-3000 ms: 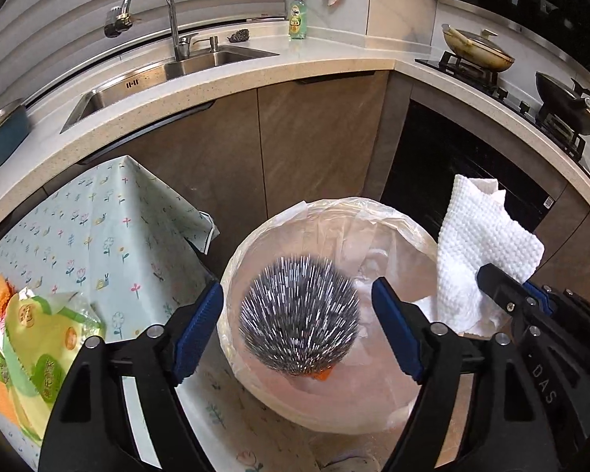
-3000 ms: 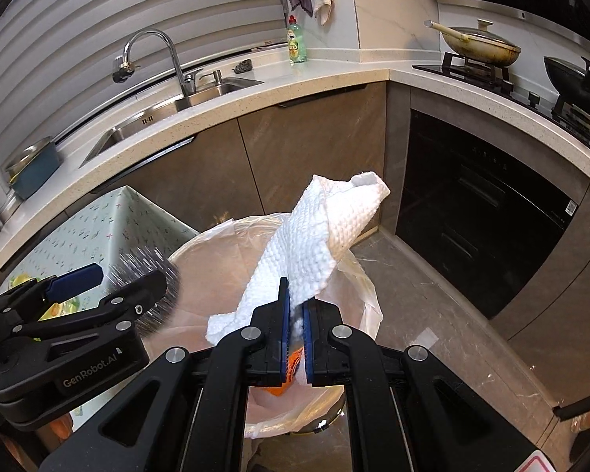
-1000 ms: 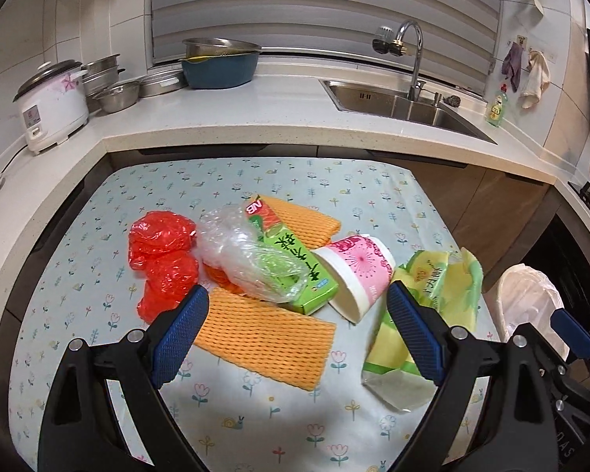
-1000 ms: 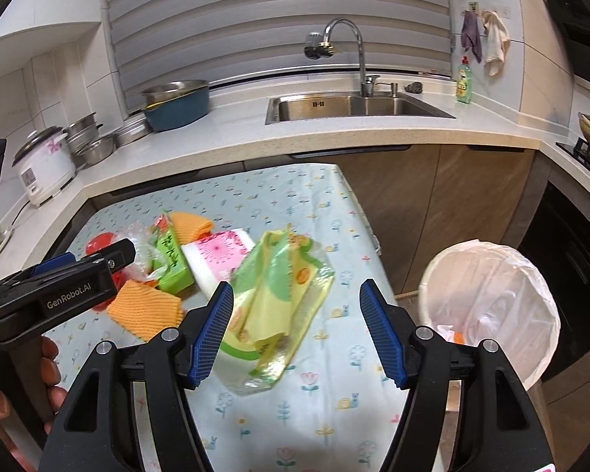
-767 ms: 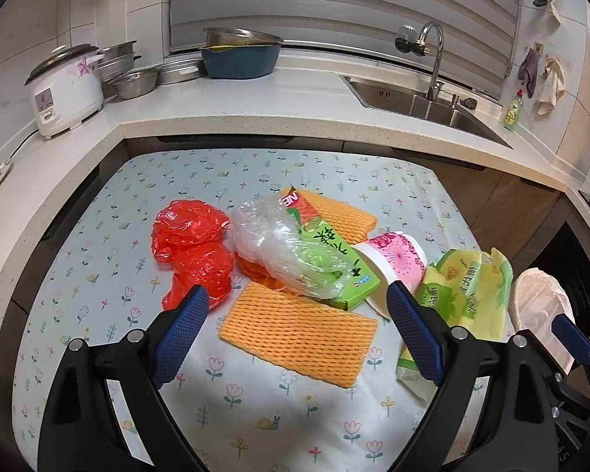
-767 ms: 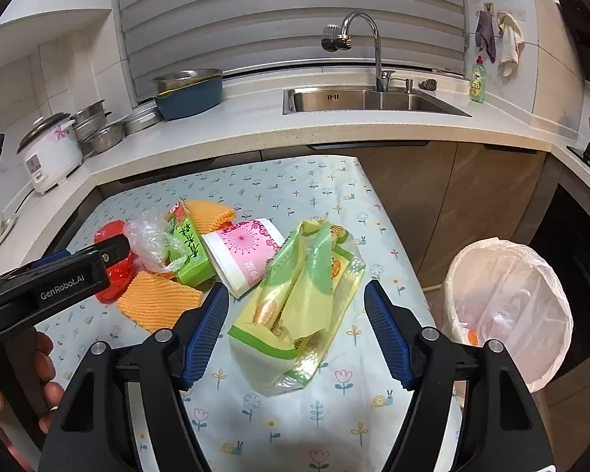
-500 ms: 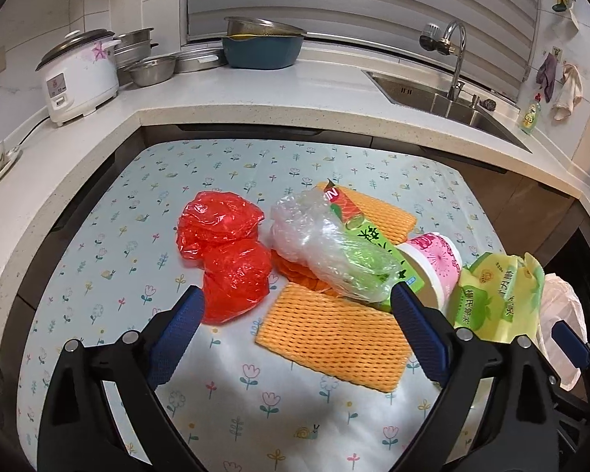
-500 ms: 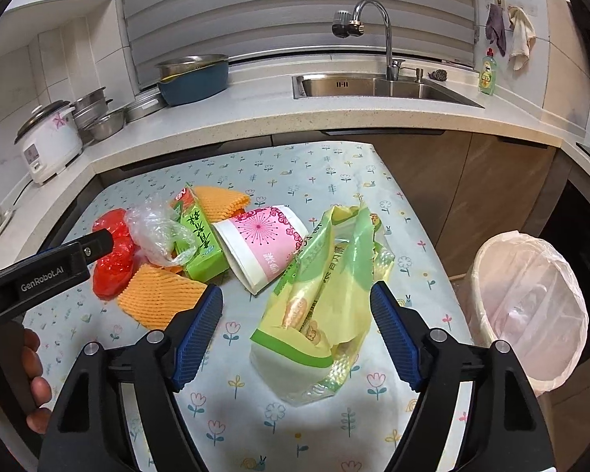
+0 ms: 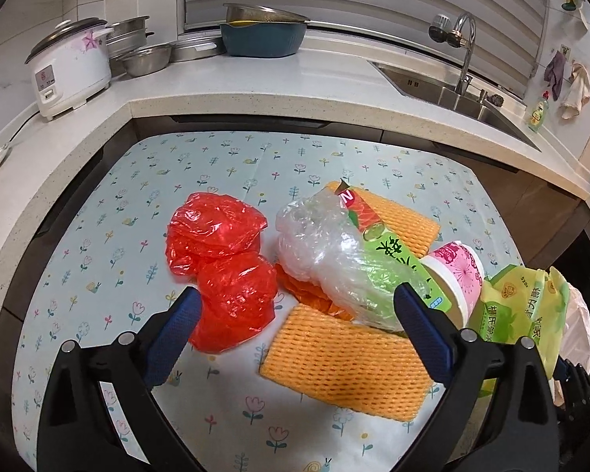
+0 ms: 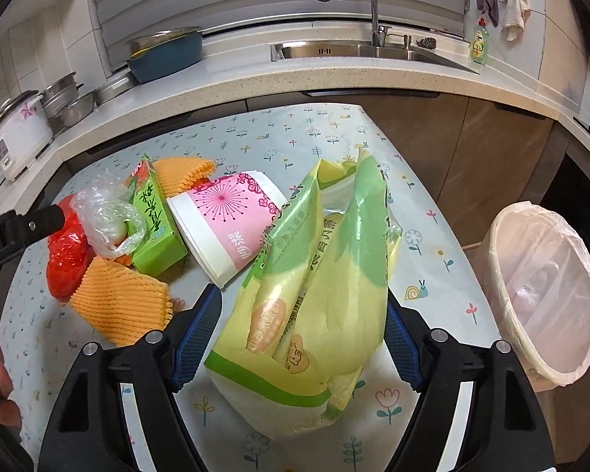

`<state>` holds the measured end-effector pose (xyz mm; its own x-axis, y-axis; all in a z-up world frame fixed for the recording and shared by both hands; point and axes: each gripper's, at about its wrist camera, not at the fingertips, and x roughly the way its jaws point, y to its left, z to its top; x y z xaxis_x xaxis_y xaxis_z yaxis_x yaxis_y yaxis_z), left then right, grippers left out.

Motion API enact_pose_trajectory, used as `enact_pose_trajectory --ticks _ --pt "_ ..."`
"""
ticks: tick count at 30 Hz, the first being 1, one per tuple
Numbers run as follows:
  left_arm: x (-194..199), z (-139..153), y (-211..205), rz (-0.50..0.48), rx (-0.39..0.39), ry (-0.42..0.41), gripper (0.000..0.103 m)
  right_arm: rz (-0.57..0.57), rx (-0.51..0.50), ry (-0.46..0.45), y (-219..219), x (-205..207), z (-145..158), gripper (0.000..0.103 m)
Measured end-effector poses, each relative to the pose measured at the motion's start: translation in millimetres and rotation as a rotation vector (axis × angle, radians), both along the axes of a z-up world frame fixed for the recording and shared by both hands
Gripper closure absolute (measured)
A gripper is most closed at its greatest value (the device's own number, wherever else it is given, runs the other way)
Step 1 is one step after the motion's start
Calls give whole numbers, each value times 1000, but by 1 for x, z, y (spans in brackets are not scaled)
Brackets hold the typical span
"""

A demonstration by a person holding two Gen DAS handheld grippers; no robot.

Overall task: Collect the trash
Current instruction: 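Move the right gripper to the table and grasp the yellow-green packaging bag, then grasp the clear plastic bag with the left gripper while the right holds the yellow bag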

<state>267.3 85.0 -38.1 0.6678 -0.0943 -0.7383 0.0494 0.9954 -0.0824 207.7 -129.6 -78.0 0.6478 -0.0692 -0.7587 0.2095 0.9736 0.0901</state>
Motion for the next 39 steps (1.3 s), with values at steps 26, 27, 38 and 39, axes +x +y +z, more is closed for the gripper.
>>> enact_pose_trajectory --ticks 26,27,38,39 --pt "45 -24 -42 -32 43 25 85 17 28 -25 -13 1 -1 90" --pt "43 -20 -42 -31 42 17 86 18 27 -34 -13 -1 3 91" --pt "4 49 -50 -53 8 -120 90 15 14 -171 -28 -35 60 92" --pt "0 53 -54 -61 4 -127 90 12 13 -183 -32 -39 65 92"
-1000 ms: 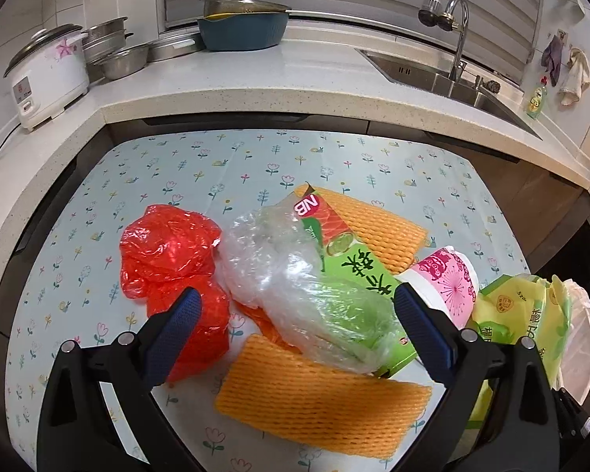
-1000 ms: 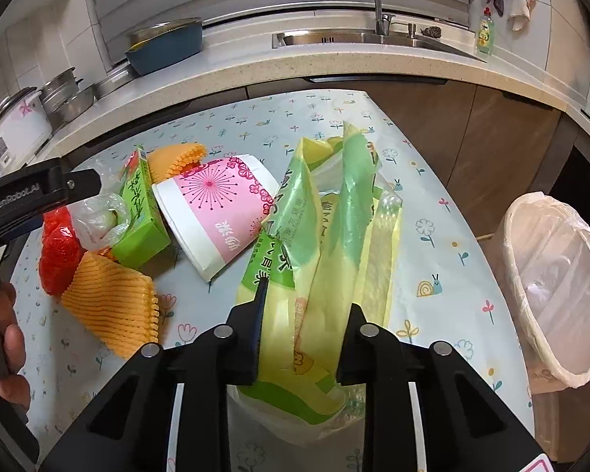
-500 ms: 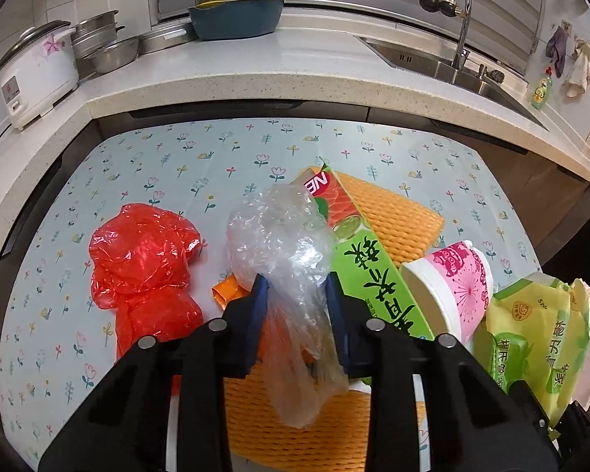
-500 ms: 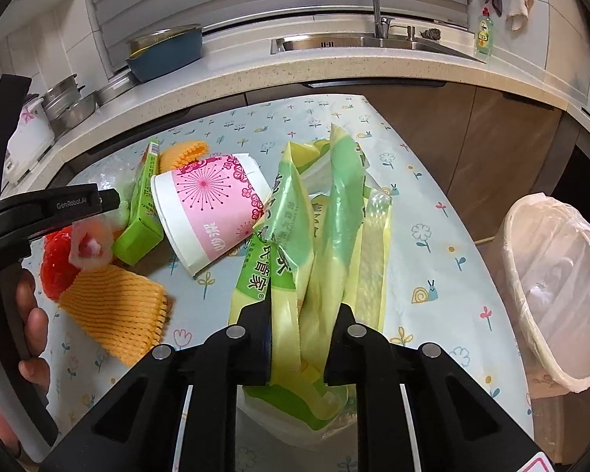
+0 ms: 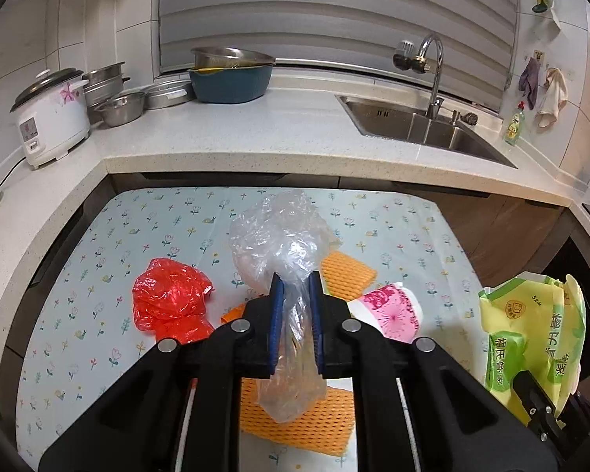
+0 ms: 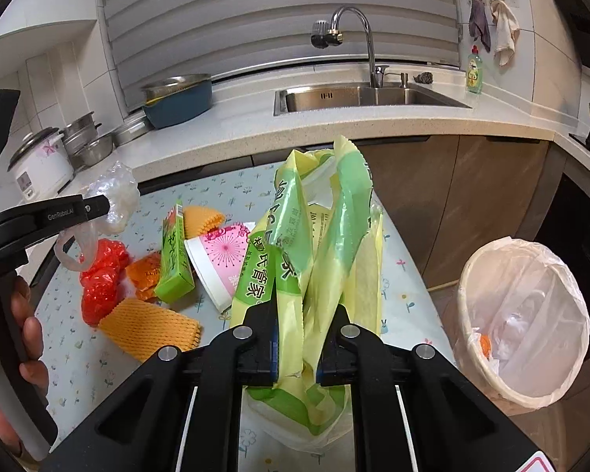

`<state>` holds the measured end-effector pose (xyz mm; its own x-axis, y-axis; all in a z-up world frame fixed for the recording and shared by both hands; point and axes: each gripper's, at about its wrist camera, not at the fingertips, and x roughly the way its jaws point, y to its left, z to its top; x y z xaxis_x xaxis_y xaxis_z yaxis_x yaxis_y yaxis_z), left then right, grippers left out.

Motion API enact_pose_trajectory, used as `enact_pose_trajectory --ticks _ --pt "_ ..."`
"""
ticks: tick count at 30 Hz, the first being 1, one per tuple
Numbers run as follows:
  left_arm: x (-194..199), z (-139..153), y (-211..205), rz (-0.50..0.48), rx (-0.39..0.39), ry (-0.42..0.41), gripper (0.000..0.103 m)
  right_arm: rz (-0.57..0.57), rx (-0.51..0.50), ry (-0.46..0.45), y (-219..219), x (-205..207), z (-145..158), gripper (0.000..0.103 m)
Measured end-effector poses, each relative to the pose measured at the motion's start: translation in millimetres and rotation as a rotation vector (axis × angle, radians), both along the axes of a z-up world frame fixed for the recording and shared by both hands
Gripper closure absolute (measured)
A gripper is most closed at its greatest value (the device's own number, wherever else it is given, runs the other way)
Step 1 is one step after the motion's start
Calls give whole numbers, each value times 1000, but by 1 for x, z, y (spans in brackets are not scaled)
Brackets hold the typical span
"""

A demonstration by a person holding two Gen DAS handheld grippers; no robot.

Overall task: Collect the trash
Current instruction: 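Carry the clear bag and yellow-green bag over the trash bin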

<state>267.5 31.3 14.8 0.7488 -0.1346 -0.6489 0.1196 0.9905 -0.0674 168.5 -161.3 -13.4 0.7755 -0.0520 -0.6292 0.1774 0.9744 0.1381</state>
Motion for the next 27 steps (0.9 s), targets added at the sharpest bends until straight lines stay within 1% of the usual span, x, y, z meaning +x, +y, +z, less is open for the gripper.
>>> enact_pose_trajectory --ticks 5,9,15,21,27 --pt "-21 21 -25 -60 -18 -28 90 -32 2 -45 -21 -16 20 92" --pt "-37 33 -48 -127 -37 -43 90 -67 0 -74 -43 -32 31 92" --pt "-61 44 -89 -245 -58 -50 90 -132 9 -92 -80 -54 35 92" --pt "-80 43 -140 -355 -62 -34 90 -209 23 -88 -122 -73 29 92" --pt "-96 33 -196 -459 -39 -13 90 -287 33 -83 -163 -97 21 92"
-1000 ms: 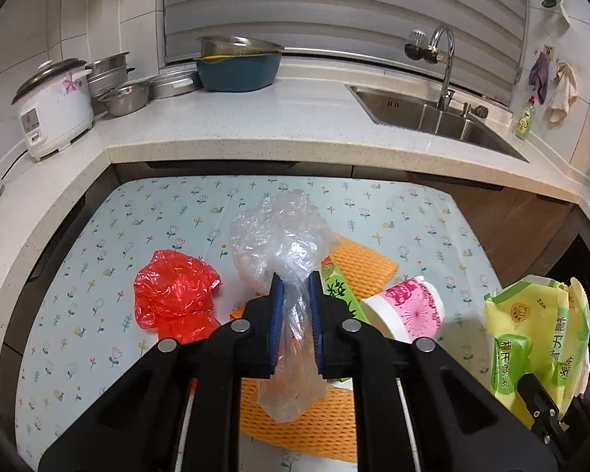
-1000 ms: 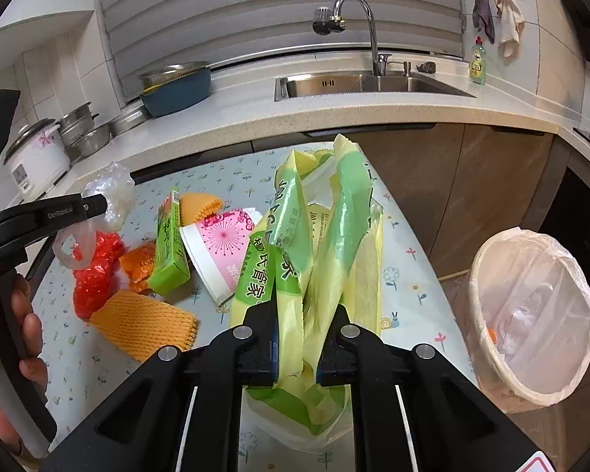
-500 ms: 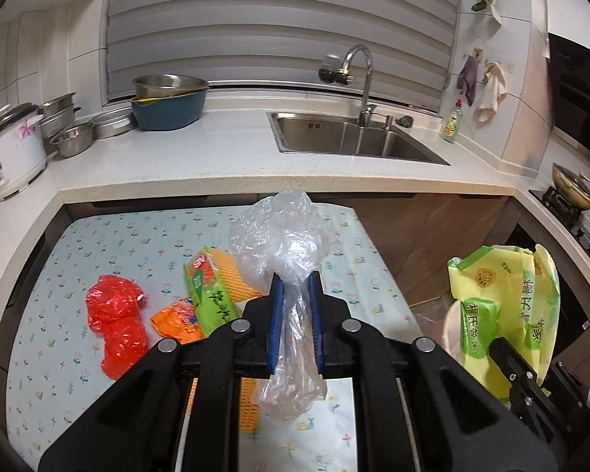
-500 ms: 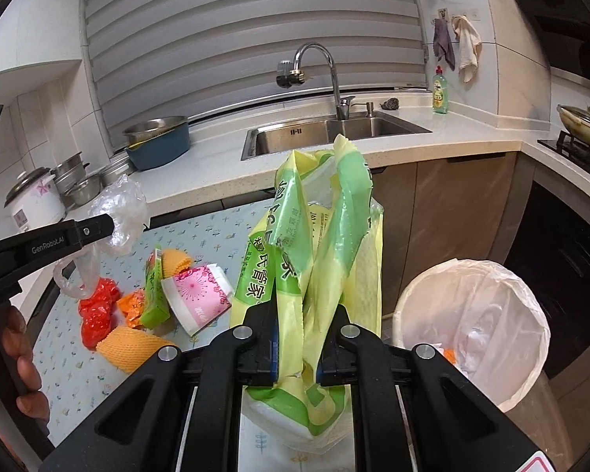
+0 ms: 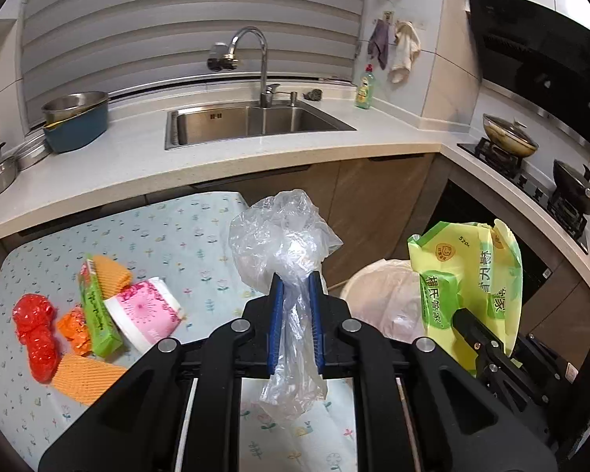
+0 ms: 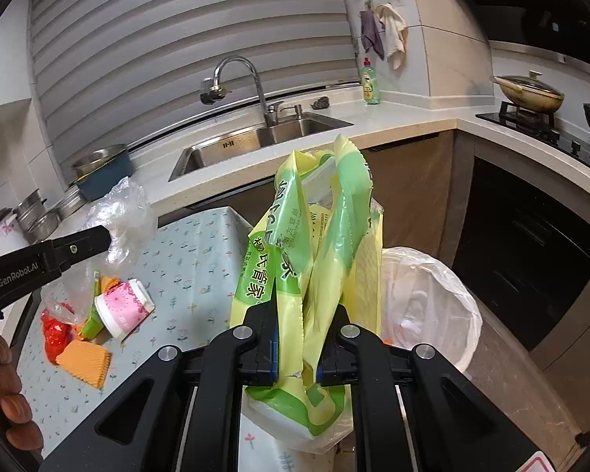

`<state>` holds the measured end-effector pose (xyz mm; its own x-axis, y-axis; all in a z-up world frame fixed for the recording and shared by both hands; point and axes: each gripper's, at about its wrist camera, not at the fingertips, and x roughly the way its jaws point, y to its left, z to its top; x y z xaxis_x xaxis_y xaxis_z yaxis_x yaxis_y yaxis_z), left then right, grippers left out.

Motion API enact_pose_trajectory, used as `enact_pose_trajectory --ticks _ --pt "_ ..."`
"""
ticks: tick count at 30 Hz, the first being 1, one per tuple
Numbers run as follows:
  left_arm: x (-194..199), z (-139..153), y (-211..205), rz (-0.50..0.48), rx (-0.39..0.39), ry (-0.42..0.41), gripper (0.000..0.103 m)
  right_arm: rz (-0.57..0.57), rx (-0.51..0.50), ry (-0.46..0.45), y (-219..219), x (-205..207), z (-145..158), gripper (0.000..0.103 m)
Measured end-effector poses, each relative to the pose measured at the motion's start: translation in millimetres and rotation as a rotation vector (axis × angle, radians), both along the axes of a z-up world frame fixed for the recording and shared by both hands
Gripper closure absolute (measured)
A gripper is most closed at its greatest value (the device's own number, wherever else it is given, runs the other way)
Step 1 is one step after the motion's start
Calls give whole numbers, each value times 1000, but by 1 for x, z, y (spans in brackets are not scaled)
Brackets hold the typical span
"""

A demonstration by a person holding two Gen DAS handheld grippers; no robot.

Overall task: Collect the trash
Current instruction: 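Carry the clear bag and yellow-green bag over the trash bin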

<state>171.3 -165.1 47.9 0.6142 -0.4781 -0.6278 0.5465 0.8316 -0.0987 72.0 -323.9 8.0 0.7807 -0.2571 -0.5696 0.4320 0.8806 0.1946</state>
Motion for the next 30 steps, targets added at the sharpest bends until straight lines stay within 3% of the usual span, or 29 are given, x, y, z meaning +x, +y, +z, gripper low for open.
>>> enact_pose_trajectory --ticks 8,19,23,26,30 --pt "-13 -22 -67 -121 37 44 90 -87 19 8 -44 -25 -11 92" --pt "-26 -46 -123 -224 94 75 90 -154 36 15 -79 -42 -20 92" --pt "-23 -57 -138 -254 93 121 83 -165 40 18 -85 -46 -23 92" --pt "-23 -60 -144 -245 106 96 69 -170 43 25 -88 -47 -26 92" --pt "-24 -62 -143 -229 111 79 63 -171 44 30 -89 -46 -28 92"
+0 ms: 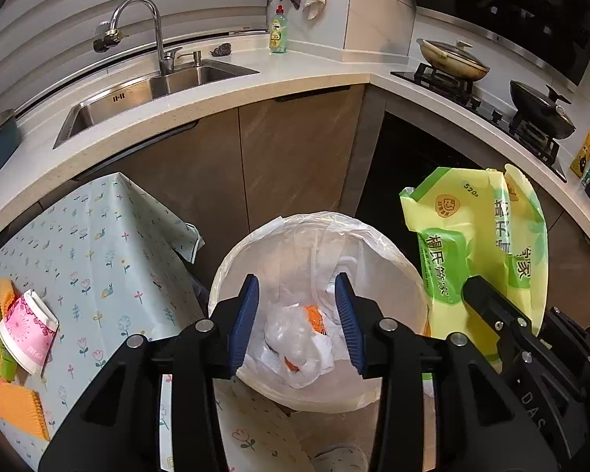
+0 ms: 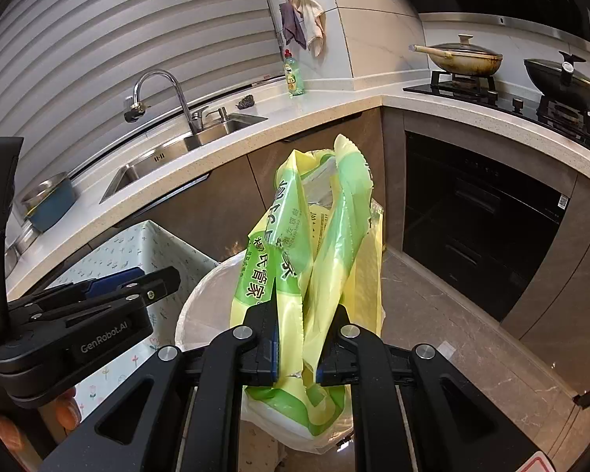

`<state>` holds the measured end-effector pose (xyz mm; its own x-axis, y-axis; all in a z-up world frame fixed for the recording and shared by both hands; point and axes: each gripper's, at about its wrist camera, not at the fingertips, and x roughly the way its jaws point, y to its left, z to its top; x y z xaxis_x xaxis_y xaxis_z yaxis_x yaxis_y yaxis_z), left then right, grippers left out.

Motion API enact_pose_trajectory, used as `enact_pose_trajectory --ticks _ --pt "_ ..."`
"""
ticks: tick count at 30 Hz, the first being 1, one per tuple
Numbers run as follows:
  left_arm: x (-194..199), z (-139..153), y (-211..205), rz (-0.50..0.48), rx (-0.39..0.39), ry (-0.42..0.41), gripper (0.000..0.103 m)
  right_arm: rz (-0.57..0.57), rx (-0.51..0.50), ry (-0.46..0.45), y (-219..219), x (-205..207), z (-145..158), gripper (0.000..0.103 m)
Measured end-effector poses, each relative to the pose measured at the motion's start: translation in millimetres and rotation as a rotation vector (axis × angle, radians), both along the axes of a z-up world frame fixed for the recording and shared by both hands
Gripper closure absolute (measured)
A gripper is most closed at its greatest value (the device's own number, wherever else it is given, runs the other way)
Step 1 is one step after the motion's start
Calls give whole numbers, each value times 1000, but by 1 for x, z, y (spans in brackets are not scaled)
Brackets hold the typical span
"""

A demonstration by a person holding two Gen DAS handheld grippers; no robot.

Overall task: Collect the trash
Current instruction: 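Carry the clear bag and yellow-green bag over the trash bin, then open the left gripper over the bin while the right opens to drop its bag, then move both grippers back over the items on the tablecloth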

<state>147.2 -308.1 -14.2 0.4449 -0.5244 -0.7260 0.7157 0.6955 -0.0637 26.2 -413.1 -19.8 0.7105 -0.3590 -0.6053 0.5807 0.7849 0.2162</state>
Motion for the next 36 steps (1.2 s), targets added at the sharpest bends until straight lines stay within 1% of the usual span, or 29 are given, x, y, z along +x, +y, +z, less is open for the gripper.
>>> enact_pose_trajectory --ticks 4,18,19,20,21,24,25,29,32,36 --pt "2 0 5 20 7 -22 62 10 -2 2 1 8 1 92" --pt "21 0 37 97 1 -31 61 68 -19 34 12 47 -5 91" --pt "22 0 39 102 0 -29 60 71 -22 39 13 50 -6 87" --pt "23 0 41 110 -1 -31 52 68 -30 41 14 52 -6 83" --pt "24 0 44 118 -2 -35 44 69 -34 45 16 56 -7 76" --pt "27 2 53 143 -5 -51 35 76 -52 49 22 62 -5 67" --pt "28 2 58 154 -6 -52 34 78 -60 47 25 64 -3 65" --pt "36 4 76 195 -18 -46 33 84 -97 43 34 70 2 47" --pt "41 5 92 221 -25 -46 33 90 -106 50 39 75 5 47" --pt "46 9 116 263 -40 -49 33 107 -108 32 53 76 13 46"
